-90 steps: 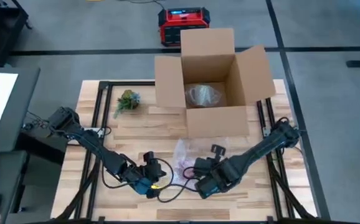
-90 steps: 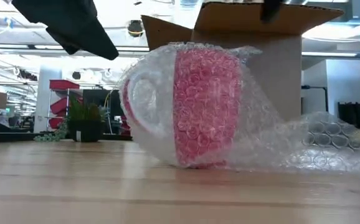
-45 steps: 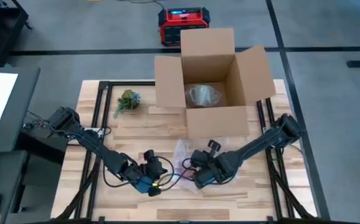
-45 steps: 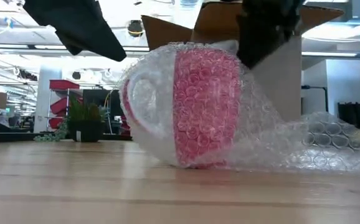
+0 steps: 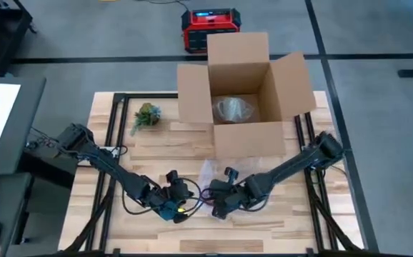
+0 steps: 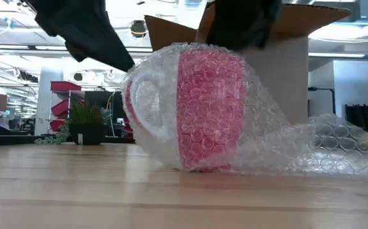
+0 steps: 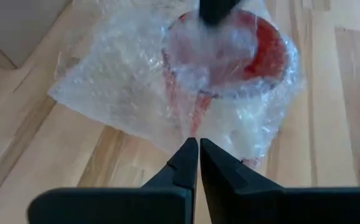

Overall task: Wrap mug
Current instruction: Wrap the red mug with the transparent bubble wrap

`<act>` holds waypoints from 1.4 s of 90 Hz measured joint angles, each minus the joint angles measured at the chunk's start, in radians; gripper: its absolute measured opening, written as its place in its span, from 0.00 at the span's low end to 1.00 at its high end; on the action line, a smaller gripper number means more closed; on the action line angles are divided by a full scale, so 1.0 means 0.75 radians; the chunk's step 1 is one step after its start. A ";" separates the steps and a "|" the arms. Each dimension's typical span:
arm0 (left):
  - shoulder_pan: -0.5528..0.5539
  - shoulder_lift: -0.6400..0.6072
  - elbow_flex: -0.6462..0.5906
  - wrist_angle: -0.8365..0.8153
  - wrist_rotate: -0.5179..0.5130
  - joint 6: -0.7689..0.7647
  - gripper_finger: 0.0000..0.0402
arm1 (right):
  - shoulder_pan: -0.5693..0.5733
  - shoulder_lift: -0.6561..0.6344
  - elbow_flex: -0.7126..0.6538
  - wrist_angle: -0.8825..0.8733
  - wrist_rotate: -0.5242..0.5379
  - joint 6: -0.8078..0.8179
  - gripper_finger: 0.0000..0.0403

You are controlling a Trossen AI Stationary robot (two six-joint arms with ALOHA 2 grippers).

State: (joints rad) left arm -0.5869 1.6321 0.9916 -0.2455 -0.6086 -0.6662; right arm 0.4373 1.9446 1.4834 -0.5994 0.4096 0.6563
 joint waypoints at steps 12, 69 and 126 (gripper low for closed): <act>0.020 0.011 -0.002 -0.006 0.020 0.011 0.00 | -0.052 0.081 0.005 0.017 -0.129 -0.004 0.00; 0.012 0.007 -0.001 0.006 0.045 0.101 0.00 | -0.006 0.118 0.549 -0.513 0.030 -0.127 0.00; -0.041 -0.018 0.001 -0.088 0.062 0.090 0.00 | -0.064 0.405 0.456 -0.436 -0.131 -0.193 0.00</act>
State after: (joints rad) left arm -0.6175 1.6188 0.9920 -0.3119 -0.5625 -0.5987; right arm 0.3897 2.2486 1.8256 -0.9266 0.3114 0.5115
